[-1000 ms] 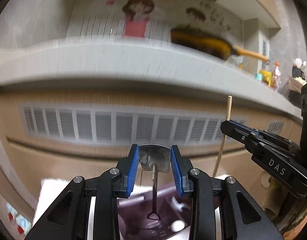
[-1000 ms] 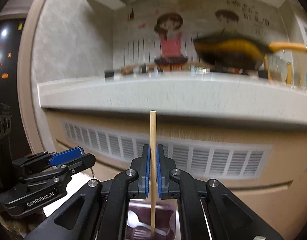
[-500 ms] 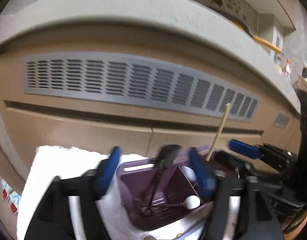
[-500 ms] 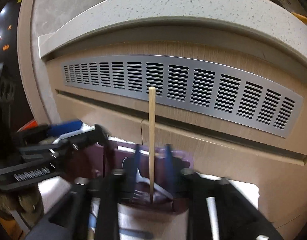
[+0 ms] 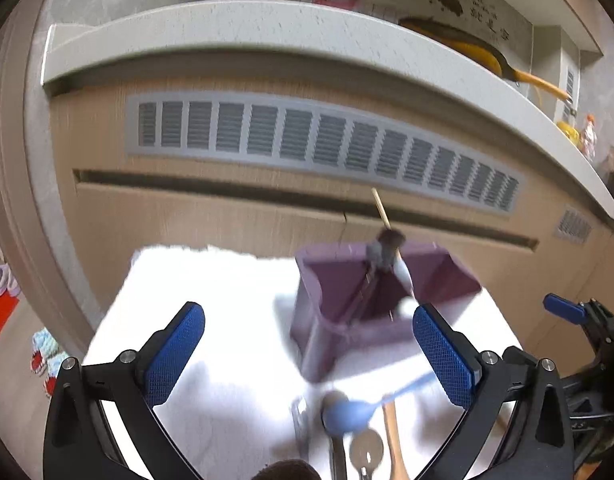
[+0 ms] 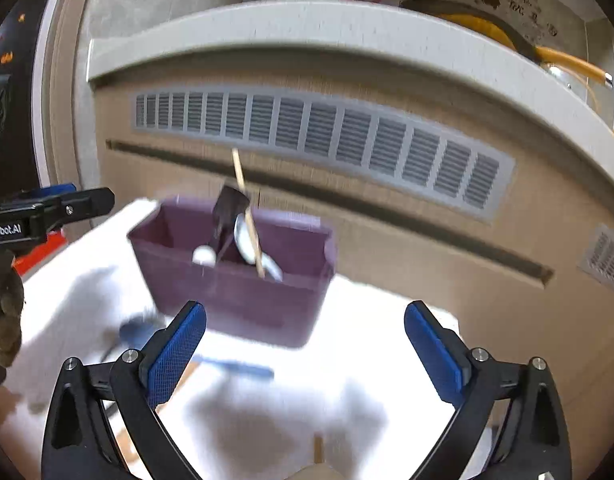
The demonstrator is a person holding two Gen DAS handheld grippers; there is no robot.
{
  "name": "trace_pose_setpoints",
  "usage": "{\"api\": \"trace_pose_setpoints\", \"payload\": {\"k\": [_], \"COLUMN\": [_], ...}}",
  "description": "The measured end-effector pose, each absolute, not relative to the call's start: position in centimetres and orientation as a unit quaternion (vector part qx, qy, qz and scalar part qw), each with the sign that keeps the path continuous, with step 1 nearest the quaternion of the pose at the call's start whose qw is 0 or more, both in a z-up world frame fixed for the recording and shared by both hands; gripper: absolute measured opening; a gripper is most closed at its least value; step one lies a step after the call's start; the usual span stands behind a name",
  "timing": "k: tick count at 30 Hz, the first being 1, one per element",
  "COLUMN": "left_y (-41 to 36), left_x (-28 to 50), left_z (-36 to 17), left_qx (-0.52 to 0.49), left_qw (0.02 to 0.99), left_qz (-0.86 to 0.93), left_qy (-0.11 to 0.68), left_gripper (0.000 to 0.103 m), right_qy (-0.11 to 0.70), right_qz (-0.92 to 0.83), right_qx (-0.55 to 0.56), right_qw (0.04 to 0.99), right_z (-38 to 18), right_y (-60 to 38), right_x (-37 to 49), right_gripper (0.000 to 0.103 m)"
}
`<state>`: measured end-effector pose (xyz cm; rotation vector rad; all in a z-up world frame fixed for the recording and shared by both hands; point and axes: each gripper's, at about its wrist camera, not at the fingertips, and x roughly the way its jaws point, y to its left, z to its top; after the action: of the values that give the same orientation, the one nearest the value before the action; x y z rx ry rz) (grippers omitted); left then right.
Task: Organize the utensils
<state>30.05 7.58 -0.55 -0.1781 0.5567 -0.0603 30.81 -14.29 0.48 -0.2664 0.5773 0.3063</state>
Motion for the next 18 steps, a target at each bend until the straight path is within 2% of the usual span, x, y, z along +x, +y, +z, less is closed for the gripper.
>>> {"api": "trace_pose_setpoints", "payload": {"k": [6, 12, 18], "left_y": [5.5, 1.9, 1.7], "left_x": [27.3, 28.2, 29.0], "left_z": [-2.1, -5.5, -7.3], "left_qx": [-0.05, 0.042, -0.004], "left_qw": [0.958, 0.924, 0.911], "left_qz": [-0.056, -0.135, -0.14], "left_qy": [0.276, 0.357, 0.389], "left_gripper": [0.103, 0.103, 0.102], "right_qy": [0.359, 0.383, 0.398], "right_qz": [0.158, 0.144, 0.135], "right_qx": [-0.126, -0.118, -0.083], "right_qw": [0.911, 0.905, 0.904], "right_z": [-2.4, -4.9, -6.4], "right_y": [-16.0, -17.6, -19.6], "right_x": [28.1, 24.8, 23.6], "right_gripper": [0.098, 0.098, 0.098]}}
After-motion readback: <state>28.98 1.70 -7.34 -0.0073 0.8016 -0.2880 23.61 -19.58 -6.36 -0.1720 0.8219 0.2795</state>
